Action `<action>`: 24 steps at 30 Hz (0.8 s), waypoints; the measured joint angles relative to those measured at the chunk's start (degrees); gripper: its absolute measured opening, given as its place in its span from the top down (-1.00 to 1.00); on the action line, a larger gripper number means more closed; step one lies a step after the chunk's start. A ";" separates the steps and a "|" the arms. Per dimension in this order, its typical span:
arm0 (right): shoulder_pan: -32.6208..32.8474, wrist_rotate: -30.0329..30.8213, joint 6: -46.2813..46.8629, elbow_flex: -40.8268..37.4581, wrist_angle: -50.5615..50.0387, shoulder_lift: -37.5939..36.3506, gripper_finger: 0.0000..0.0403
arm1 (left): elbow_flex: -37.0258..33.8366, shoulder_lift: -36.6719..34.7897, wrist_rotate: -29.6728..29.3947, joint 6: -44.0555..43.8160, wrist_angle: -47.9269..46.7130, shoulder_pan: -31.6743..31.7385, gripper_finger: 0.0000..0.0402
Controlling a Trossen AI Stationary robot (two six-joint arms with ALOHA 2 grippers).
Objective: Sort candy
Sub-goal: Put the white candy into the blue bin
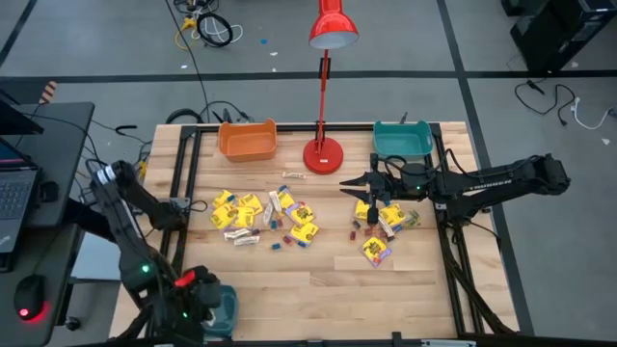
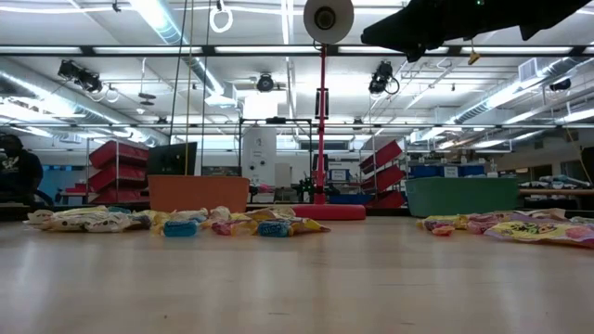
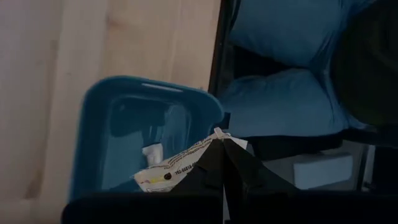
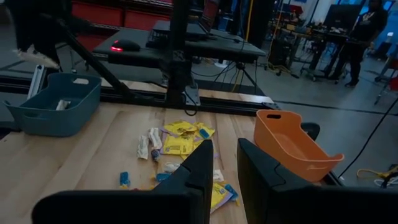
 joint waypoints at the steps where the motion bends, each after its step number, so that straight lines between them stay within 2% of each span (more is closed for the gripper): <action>1: 0.00 0.00 0.00 0.00 0.00 0.02 0.70 | 0.00 0.89 0.07 -0.02 0.62 -0.17 1.00; 8: 0.00 -0.01 0.00 0.00 0.00 0.00 0.70 | 0.00 5.82 0.94 -5.47 1.74 -1.30 1.00; 17: 0.00 0.00 0.00 0.00 -0.04 0.01 0.70 | 0.00 10.20 0.95 -16.25 -1.38 -2.80 1.00; 24: 0.00 -0.02 0.06 0.00 -0.05 0.02 0.70 | 0.00 13.85 0.93 -20.56 -4.87 -2.85 1.00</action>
